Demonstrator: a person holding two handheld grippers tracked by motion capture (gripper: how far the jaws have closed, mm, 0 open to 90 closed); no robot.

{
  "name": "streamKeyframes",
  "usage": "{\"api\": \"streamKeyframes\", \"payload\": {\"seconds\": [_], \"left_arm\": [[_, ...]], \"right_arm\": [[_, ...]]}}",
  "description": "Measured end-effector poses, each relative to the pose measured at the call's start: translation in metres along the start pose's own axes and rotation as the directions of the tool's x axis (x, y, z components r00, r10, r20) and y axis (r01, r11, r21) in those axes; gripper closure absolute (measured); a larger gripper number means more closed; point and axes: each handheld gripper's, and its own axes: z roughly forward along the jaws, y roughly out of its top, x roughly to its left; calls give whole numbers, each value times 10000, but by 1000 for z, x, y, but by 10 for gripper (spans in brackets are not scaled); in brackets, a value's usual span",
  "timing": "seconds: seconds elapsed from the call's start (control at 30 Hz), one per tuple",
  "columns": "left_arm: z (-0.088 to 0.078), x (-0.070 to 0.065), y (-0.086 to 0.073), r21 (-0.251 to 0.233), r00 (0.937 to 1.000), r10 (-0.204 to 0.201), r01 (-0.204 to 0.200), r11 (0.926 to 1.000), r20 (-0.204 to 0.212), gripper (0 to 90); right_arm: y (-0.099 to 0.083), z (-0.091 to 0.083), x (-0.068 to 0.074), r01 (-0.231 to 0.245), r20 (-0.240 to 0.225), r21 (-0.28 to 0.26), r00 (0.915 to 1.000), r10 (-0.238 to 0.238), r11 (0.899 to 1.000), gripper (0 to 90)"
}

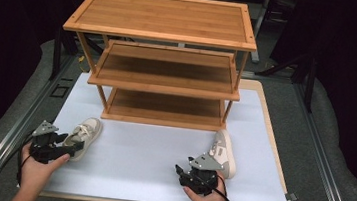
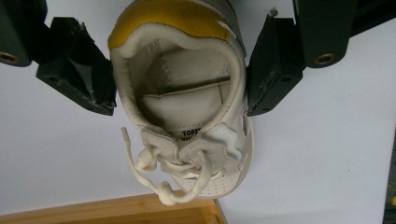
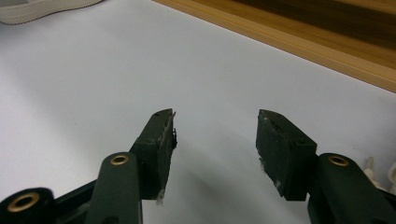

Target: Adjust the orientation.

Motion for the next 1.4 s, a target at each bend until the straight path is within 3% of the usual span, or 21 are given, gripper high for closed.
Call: {"api": "streamKeyframes", "payload": {"seconds": [0.27,0.4,0.43,0.6,0.7,0.77,0.87,0.97,1.13,1.3,1.4], "left_arm": [[5,-2,0,106,9995,-196,199,9997,-234,261],[13,-2,-1,459,9993,-115,131,9989,-358,255],[13,-1,-1,403,9991,-267,280,9988,-338,275],[12,-3,1,471,9987,-276,296,9985,-418,303],[11,-6,2,375,9991,-361,369,9986,-212,319],[12,-12,4,383,9999,-166,167,9991,-38,327],[15,-25,6,458,9997,205,-212,9987,165,333],[18,-38,9,476,9974,363,-393,9981,630,337],[29,-69,15,550,9921,674,-735,9958,1055,339],[40,-108,19,520,9804,1191,-1287,9903,1572,340],[48,-135,20,482,9683,1334,-1467,9880,2114,339]], "right_arm": [[0,1,0,-47,9,11,10000,47,10000,462],[0,1,0,-29,-12,4,10000,29,10000,462],[0,1,0,-63,16,-10,10000,63,10000,462],[0,0,-1,-80,14,-41,10000,80,10000,462],[0,0,-1,-154,23,-67,9999,154,9999,462],[0,0,-1,-164,24,-84,9999,165,9998,462],[0,-1,-2,-171,71,-118,9998,172,9998,462],[0,-1,-2,-208,103,-138,9997,210,9997,462],[1,-2,-2,-201,124,-157,9997,203,9997,461],[1,-4,-2,-226,140,-218,9996,229,9995,461],[1,-5,-2,-241,133,-246,9996,244,9994,461]]}}
